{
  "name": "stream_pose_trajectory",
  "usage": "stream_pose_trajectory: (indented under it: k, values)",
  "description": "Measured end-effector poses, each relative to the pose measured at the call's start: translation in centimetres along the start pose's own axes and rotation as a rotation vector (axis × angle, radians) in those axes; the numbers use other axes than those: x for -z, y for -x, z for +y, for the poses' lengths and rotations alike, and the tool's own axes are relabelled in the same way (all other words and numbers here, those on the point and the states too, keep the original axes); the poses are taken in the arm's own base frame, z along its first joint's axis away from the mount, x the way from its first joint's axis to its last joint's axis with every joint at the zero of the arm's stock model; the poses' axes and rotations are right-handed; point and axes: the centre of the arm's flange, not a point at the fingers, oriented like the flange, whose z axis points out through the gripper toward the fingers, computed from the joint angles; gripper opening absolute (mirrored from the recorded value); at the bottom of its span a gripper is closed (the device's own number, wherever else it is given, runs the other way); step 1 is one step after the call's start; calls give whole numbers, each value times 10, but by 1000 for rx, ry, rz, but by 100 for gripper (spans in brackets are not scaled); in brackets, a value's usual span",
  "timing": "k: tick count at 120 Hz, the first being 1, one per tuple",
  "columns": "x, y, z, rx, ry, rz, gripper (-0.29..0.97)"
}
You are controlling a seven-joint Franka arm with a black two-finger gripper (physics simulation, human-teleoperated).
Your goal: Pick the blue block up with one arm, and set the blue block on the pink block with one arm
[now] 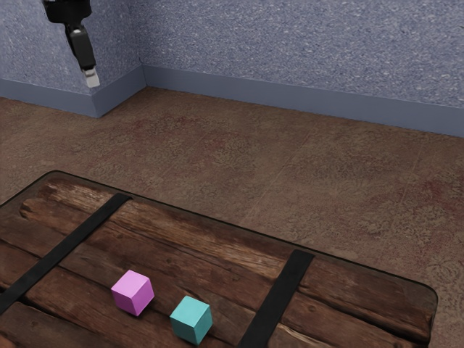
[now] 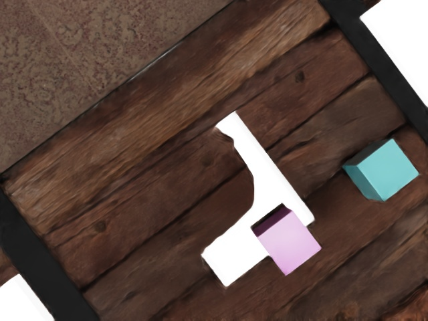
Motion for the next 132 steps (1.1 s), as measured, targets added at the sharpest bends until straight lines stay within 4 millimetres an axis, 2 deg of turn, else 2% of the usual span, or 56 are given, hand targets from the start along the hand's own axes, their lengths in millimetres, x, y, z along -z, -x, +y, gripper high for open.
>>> stream_pose_trajectory:
  k: [17,25,29,42,52,58,71,76,86,96,103,118,132]
  values:
    - [-15,-8,5,-44,26,-31,68]
    - [-15,13,23,-43,43,-41,68]
    - [-22,22,35,-47,58,-59,68]
    - [-98,9,72,-157,152,-187,68]
    - [-168,3,83,-267,188,-229,68]
    - [-196,-4,91,-351,183,-221,68]
    - [-230,-28,104,-527,149,-182,68]
    - [-252,-32,109,-581,144,-171,68]
    - [-292,-42,108,-658,150,-141,68]
    - [-319,-49,110,-714,161,-97,68]
    - [-333,-51,120,-760,166,-76,68]
    - [-359,-35,167,-875,140,-32,68]
    - [-375,-36,181,-926,109,9,68]
